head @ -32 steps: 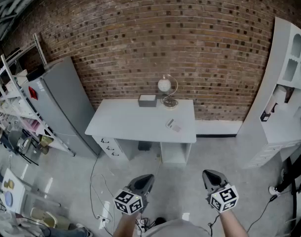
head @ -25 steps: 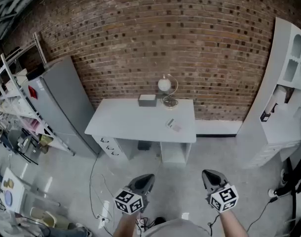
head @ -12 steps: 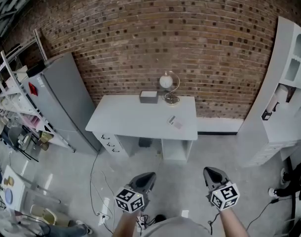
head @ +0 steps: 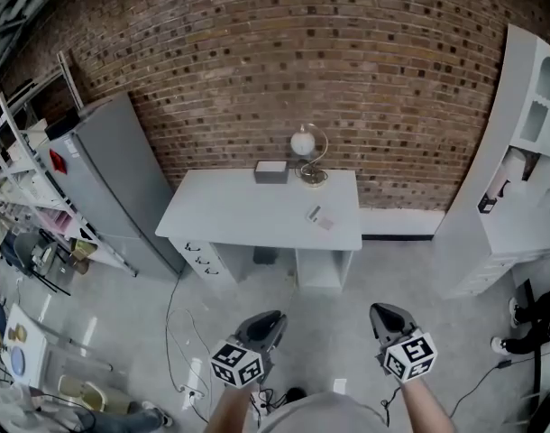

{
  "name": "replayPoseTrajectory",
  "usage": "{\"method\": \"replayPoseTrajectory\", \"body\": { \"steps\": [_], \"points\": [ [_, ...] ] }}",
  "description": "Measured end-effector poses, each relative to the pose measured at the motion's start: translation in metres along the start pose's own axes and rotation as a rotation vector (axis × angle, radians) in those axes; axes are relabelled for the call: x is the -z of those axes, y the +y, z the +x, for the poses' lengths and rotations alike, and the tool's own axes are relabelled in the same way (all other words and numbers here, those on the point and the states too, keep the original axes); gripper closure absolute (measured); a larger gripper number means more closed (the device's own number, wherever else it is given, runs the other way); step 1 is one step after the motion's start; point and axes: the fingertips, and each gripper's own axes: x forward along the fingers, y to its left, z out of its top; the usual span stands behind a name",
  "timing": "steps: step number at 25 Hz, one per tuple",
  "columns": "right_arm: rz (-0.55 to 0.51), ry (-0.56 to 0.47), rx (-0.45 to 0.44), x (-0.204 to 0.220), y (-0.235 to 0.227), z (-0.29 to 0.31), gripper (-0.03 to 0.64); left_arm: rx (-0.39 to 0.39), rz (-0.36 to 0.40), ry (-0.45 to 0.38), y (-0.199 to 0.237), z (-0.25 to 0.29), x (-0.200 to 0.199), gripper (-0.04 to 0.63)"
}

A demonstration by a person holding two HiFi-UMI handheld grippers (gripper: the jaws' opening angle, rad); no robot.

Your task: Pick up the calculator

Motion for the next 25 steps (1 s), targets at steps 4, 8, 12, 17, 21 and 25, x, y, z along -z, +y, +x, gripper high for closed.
{"method": "replayPoseTrajectory", "body": {
  "steps": [4, 8, 12, 17, 21, 25],
  "points": [
    [0.0, 0.006, 0.004, 0.003, 0.006, 0.004, 0.605, 0.003, -0.001, 0.003, 0.005, -0.003, 0.001, 0.426],
    [0.0, 0.012, 0.012, 0.002, 0.011, 0.007, 0.606, 0.002, -0.009, 0.001, 0.01, -0.007, 0.003, 0.376],
    [-0.001, 0.013, 0.027, 0.004, 0.016, 0.01, 0.606, 0.017, -0.01, 0.001, 0.017, -0.011, 0.004, 0.365],
    [0.0, 0.021, 0.05, 0.008, 0.026, 0.017, 0.606, 0.032, -0.014, 0.006, 0.031, -0.019, 0.008, 0.365],
    [-0.011, 0.028, 0.071, 0.012, 0.034, 0.022, 0.606, 0.049, -0.02, 0.013, 0.04, -0.025, 0.013, 0.365],
    [-0.016, 0.035, 0.099, 0.013, 0.039, 0.024, 0.606, 0.065, -0.018, 0.024, 0.048, -0.027, 0.017, 0.365]
  ]
}}
